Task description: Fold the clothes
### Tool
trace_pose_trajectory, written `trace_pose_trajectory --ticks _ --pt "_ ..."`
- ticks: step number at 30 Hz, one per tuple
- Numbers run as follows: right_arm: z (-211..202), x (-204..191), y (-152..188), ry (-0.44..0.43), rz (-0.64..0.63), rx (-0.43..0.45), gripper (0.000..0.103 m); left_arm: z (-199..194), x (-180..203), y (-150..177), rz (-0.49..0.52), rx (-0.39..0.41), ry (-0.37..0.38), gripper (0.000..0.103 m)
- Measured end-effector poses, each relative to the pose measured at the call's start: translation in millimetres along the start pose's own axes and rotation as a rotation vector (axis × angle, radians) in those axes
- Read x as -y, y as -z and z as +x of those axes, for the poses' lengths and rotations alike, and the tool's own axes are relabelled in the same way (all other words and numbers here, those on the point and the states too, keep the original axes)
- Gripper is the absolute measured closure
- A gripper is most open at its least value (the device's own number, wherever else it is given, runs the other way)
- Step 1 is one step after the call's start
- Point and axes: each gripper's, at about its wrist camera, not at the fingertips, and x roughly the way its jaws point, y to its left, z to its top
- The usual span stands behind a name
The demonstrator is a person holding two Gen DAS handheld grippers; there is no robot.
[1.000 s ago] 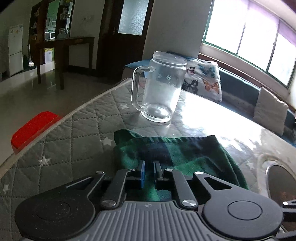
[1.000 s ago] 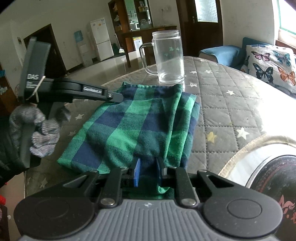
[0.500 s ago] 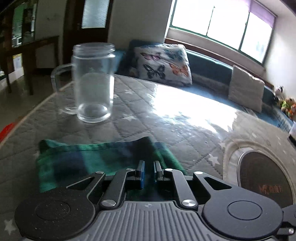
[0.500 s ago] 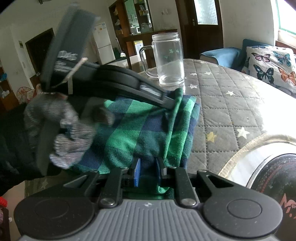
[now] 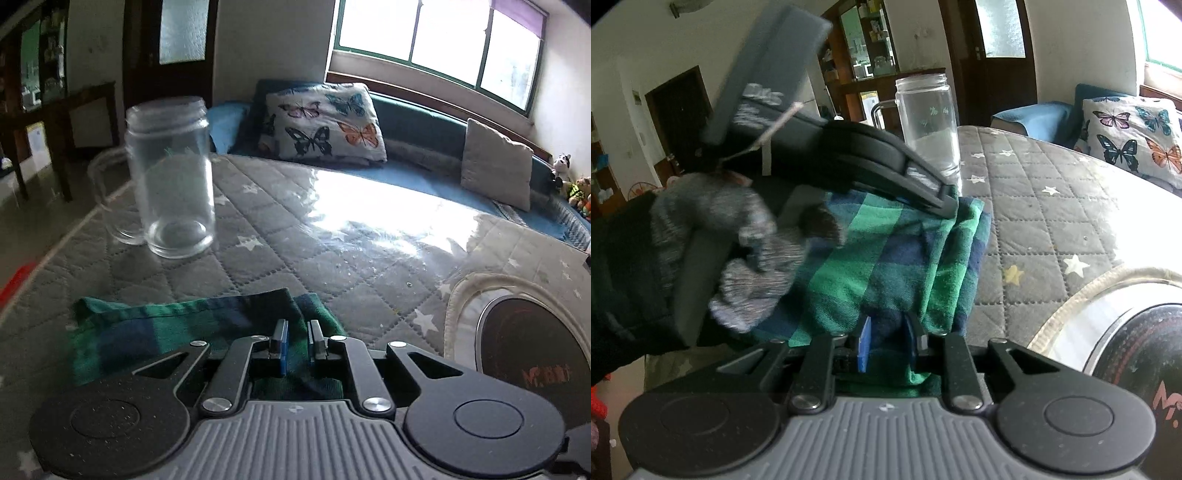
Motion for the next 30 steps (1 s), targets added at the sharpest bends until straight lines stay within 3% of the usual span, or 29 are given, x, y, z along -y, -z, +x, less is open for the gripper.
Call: trace_pose_trajectory --ticks 2,4,10,16,19,22,24,26,30 --pt "-4.7 -1.1 1.5 0.006 0.007 0.006 0.079 -13.4 -0.9 1.7 -0.001 0.018 -0.011 0.069" --pt "-10.2 -3.2 3.1 0.017 0.009 0.015 0.074 -28.6 -0.8 7.3 0.008 0.039 -0.033 0.058" --pt "-28.9 -12.6 9.5 0.061 0.007 0.035 0.052 -69.6 -1.7 26.4 0.011 0.079 -0.062 0.046" --pt "-42.1 -16.9 22.4 0.100 0.025 0.037 0.050 -107.6 -2.5 51.7 -0.015 0.119 -0.093 0.031" --pt "-47.8 -18.0 30.0 0.116 0.038 0.037 0.038 -123.9 -1.2 64.6 -0.020 0.140 -0.109 0.023" --pt "-53.8 -19.7 37.2 0.124 0.046 0.040 0.036 -136.8 0.6 79.0 -0.016 0.157 -0.121 0.013" --pt "-57.2 -21.6 41.0 0.130 0.048 0.041 0.024 -144.9 2.1 88.5 -0.014 0.173 -0.131 0.007" --pt "-60.9 -24.0 44.1 0.140 0.048 0.045 0.024 -152.7 2.6 97.7 -0.021 0.187 -0.135 0.001" --pt "-68.2 -28.8 50.4 0.160 0.047 0.053 0.015 -165.3 5.2 111.3 -0.034 0.203 -0.130 0.000"
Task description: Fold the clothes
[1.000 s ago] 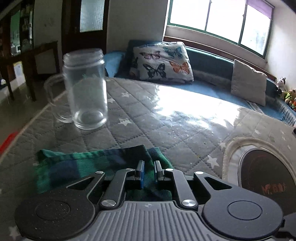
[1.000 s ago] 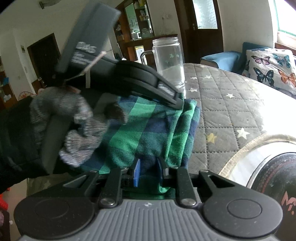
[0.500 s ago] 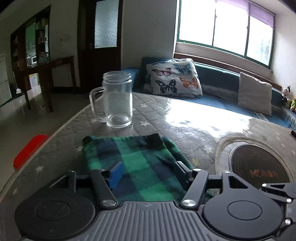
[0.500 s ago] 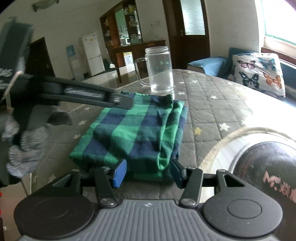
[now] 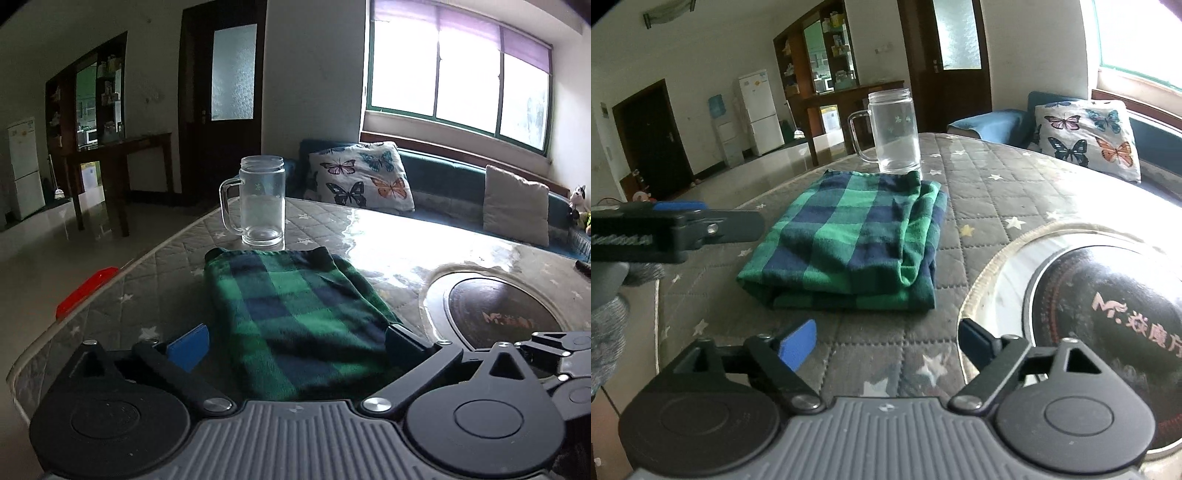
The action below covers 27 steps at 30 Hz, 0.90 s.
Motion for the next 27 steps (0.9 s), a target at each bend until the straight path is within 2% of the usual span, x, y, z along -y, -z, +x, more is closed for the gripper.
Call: trace_pose_trajectory --ticks 7,16,27 --pt "-14.5 -5.7 10.6 0.034 -0.002 0.014 0.000 -20.6 4.6 17.0 -0.026 -0.011 -0.017 0.000" --pt "-25.5 -13.3 20.8 0.088 -0.007 0.026 0.000 -38.9 10.5 31.6 -0.046 -0.019 -0.042 0.000" --pt "-36.1 -18.6 31.7 0.099 0.009 0.031 0.000 -51.4 17.9 45.1 -0.059 -0.037 -0.065 0.000"
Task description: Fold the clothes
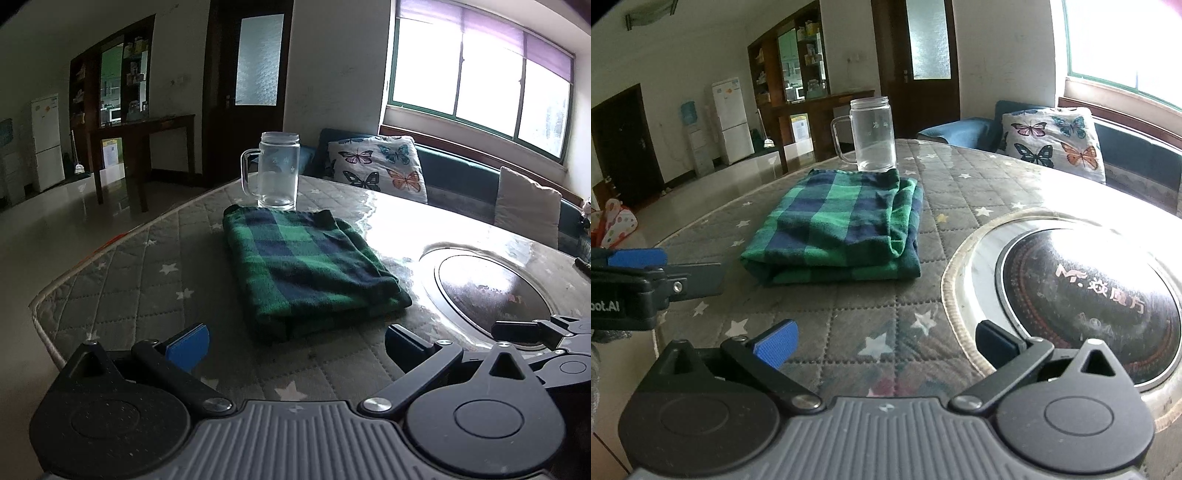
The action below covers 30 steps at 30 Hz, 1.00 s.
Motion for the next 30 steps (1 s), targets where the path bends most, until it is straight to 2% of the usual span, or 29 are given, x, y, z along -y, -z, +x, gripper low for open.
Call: trace_pose_trajectory --ticks 13,30 --pt "-8.1 -1.5 10.0 0.008 0.018 -0.006 0.000 -11.7 0.4 11.6 -0.012 -0.007 -0.047 0.000" --pt "-11.8 -6.7 17.5 0.002 0.017 -0.017 0.000 -11.2 0.4 21.7 -0.014 -0.026 -0.062 0.000"
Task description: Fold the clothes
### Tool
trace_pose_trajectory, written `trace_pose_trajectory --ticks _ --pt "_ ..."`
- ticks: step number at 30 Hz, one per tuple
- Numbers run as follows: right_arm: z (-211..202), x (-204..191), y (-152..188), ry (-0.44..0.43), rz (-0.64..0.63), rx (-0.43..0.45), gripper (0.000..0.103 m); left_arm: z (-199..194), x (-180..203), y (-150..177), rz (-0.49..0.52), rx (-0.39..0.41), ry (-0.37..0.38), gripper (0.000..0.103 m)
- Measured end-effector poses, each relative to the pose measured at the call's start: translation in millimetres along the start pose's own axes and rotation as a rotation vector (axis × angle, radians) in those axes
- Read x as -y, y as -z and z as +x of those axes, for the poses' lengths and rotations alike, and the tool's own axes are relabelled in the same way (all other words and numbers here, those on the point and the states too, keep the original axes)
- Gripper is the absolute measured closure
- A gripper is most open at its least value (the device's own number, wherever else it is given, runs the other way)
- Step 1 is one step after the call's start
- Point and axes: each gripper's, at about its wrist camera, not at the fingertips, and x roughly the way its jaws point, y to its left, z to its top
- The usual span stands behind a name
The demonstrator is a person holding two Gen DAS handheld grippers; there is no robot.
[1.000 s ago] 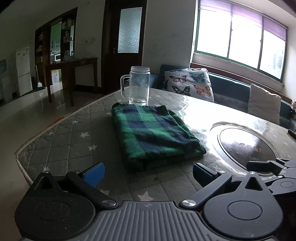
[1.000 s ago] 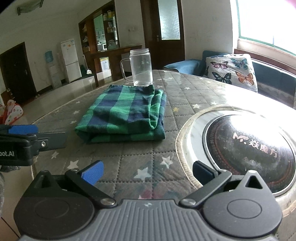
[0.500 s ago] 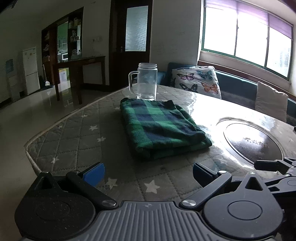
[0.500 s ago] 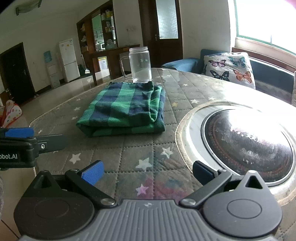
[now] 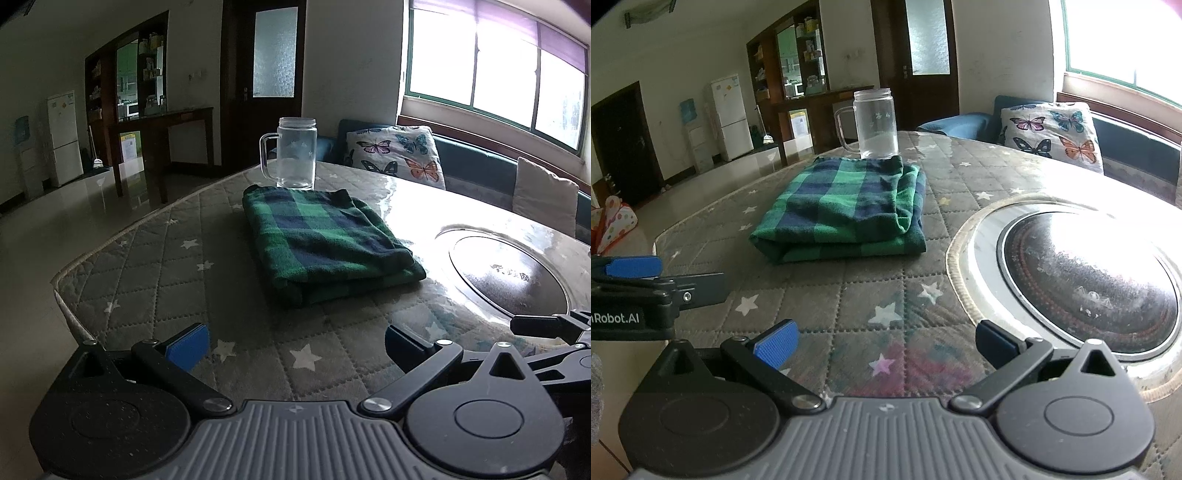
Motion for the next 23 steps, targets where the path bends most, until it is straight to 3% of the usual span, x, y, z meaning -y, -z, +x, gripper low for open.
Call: trace_pose_trajectory --ticks 23 --pt "8.6 -1.7 3.5 -0.002 -0.011 -0.027 0.000 10.1 4.4 4.9 0.001 -0.022 -0.001 0.000"
